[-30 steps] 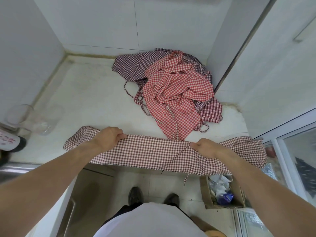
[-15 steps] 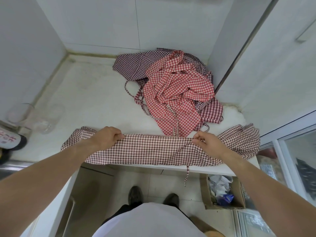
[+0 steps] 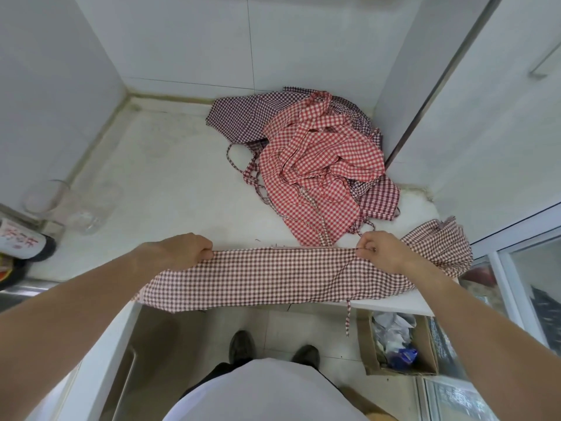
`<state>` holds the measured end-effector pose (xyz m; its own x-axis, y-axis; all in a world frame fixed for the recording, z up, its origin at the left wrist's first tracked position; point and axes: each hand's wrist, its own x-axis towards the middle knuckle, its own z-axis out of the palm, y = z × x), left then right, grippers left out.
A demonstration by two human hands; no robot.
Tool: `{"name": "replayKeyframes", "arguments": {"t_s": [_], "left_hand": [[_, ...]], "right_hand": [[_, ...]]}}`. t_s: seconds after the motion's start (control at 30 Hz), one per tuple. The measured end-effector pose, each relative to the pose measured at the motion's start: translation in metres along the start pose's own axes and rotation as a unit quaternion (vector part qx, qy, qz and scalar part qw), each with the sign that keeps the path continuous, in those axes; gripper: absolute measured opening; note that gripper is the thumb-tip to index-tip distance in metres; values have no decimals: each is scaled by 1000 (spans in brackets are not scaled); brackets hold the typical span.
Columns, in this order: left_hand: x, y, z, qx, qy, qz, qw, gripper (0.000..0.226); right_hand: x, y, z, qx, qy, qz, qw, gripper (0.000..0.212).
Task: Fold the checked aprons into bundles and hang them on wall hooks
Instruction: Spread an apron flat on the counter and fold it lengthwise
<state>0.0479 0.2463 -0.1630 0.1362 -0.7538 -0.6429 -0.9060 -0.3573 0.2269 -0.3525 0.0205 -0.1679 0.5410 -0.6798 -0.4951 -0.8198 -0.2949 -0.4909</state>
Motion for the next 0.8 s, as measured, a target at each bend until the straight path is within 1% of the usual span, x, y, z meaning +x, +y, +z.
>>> {"name": "replayKeyframes", "arguments": {"t_s": [0.1, 0.17, 0.27, 0.4, 0.5, 0.6, 0.67, 0.73, 0.8], "left_hand": [[-6, -17, 6, -14, -8, -24, 1000, 34], [-10, -21, 8, -12, -10, -30, 999, 31], [-11, -17, 6, 9, -23, -37, 999, 37], [-12, -14, -1, 40, -59, -66, 995, 32], [-14, -19, -12, 43, -106, -94, 989, 41], [-15, -28, -17, 31, -130, -112, 985, 48], [-15, -40, -16, 36, -109, -116, 987, 46], [-14, -56, -15, 82, -56, -127, 987, 41], [-13, -76, -16, 136, -7, -163, 977, 36]], "right_hand": [[-1, 9, -1, -34, 0, 10, 999, 20], [2, 11, 1, -77, -21, 15, 997, 22], [8, 4, 2, -136, -48, 38, 989, 24], [17, -8, 5, -190, -79, 80, 975, 33], [24, -11, 8, -226, -107, 105, 963, 39], [31, -12, 10, -233, -103, 111, 961, 39], [38, -10, 14, -231, -90, 114, 962, 37], [40, -5, 18, -231, -72, 126, 962, 34], [43, 1, 21, -229, -64, 141, 961, 31]]}}
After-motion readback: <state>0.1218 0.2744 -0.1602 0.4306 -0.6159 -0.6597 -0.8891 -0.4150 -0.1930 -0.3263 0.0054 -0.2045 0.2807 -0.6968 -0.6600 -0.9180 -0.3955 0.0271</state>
